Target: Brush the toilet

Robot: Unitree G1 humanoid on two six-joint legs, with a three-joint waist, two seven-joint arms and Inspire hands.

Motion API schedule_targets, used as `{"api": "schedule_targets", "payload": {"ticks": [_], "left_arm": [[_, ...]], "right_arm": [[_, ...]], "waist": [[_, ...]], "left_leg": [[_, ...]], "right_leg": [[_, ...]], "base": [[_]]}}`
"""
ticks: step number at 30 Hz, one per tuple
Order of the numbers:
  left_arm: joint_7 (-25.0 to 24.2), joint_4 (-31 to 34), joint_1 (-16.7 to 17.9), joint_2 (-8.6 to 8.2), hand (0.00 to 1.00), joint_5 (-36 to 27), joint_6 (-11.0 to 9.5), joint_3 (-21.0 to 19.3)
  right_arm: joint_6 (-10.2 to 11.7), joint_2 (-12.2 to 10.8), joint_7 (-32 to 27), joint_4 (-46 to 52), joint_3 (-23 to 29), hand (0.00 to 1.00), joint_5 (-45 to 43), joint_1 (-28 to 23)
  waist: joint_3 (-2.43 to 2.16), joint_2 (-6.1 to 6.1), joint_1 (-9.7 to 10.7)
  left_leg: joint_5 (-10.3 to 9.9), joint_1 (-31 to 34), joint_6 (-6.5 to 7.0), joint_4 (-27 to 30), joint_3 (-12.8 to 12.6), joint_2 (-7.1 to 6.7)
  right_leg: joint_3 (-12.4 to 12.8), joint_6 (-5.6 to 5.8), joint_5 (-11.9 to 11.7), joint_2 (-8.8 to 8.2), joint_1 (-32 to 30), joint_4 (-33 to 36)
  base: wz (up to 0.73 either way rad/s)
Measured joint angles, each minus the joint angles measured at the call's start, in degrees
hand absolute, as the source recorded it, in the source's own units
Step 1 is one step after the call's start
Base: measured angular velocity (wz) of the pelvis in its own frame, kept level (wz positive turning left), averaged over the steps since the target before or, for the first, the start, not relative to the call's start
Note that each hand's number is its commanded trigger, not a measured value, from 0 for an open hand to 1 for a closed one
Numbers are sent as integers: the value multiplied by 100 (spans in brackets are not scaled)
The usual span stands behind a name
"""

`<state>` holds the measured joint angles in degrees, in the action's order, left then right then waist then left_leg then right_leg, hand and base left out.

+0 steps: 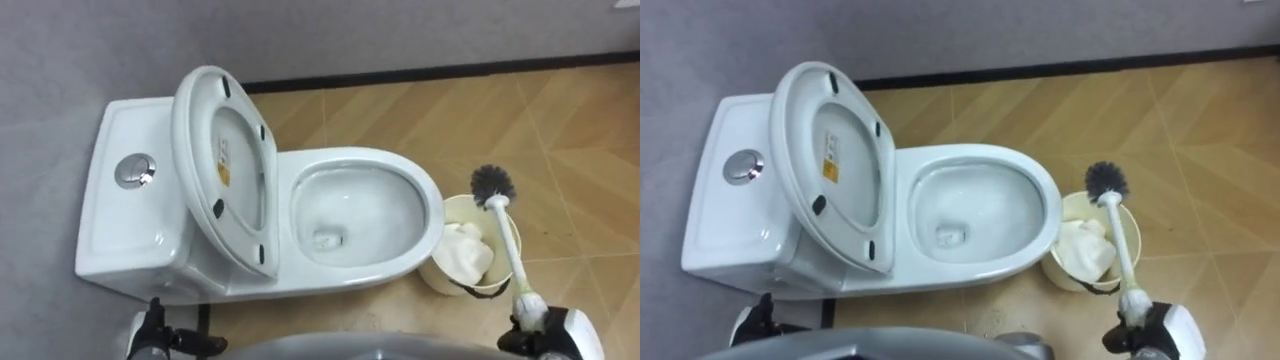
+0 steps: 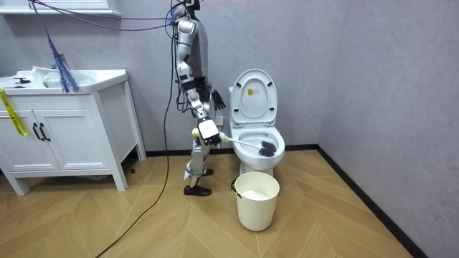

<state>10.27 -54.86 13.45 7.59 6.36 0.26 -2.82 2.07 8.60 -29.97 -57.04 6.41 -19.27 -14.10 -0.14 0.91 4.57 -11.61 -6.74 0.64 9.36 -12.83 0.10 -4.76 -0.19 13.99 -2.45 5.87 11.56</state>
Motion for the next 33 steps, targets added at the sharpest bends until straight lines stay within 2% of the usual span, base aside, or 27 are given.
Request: {"api": "schedule_targets", "payload": {"ticks": [8, 17, 22, 33], "left_arm": [[-6, 0, 26, 18, 0, -5, -5, 73], [-6, -195, 180, 14, 0, 219, -36, -125], [-6, -256, 182, 12, 0, 253, -35, -154], [-8, -258, 201, 14, 0, 461, -21, -166]], "right_arm": [[88, -1, -186, -49, 9, 0, 224, -17], [59, -6, -134, -433, 120, 0, 148, -1], [43, -15, -104, -550, 172, 0, 147, -7], [45, -16, 1, -550, 173, 0, 154, 130]], "waist": [[7, -2, -11], [18, -119, -69], [23, -131, -168], [23, -203, -192]], "left_leg": [[0, 1, 0, -2, -66, 3], [0, -110, -1, -76, -76, 33], [0, -186, -1, -96, -72, 19], [0, -190, -1, -96, -2, 17]], "right_leg": [[51, -12, -10, 26, -21, -6], [143, -44, -48, 85, 83, -149], [155, -42, -62, 76, 160, -191], [114, -41, -62, 76, 202, -213]], "base": [[-3], [-5], [-5], [3]]}}
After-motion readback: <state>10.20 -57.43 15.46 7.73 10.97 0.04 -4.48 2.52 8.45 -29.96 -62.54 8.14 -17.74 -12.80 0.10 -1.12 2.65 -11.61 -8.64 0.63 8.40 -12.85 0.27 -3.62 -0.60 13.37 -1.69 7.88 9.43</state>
